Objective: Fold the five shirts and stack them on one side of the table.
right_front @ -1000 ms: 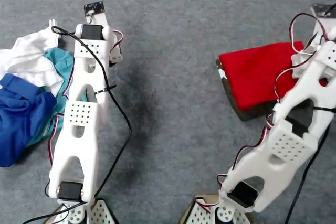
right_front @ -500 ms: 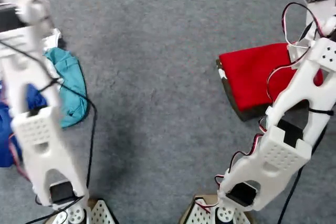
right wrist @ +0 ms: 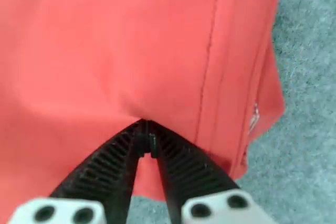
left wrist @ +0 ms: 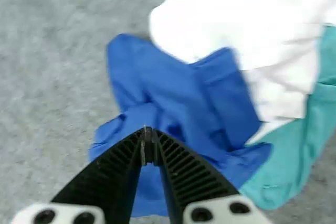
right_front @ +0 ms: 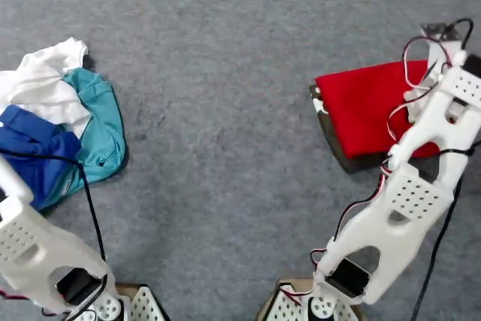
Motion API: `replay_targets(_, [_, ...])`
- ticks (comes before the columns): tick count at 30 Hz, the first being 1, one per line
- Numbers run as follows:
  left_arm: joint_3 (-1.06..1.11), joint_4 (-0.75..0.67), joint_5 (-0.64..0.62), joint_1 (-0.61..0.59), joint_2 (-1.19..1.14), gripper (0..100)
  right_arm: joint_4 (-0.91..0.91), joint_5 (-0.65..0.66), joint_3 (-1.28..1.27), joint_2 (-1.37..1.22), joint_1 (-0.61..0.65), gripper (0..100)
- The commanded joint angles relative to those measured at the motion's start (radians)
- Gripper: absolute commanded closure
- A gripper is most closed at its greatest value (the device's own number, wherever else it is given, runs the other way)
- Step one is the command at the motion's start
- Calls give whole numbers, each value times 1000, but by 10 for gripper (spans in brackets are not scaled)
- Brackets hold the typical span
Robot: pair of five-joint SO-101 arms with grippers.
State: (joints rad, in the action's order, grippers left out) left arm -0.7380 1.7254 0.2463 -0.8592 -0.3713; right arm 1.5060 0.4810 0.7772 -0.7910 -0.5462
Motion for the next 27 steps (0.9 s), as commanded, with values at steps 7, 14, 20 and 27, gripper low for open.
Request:
replay_targets(7, [68, 15, 35, -32, 163, 981, 127, 35, 147, 128, 124, 990])
replay_targets(14, [384, 29, 120, -31, 349, 948, 265, 29, 410, 214, 225, 990])
replay_targets(20, [868, -242, 72, -94, 380, 829, 279, 31, 466, 219, 265, 990])
replay_targets(27, [1155, -580, 57, -101, 381, 851, 278, 29, 463, 216, 295, 990])
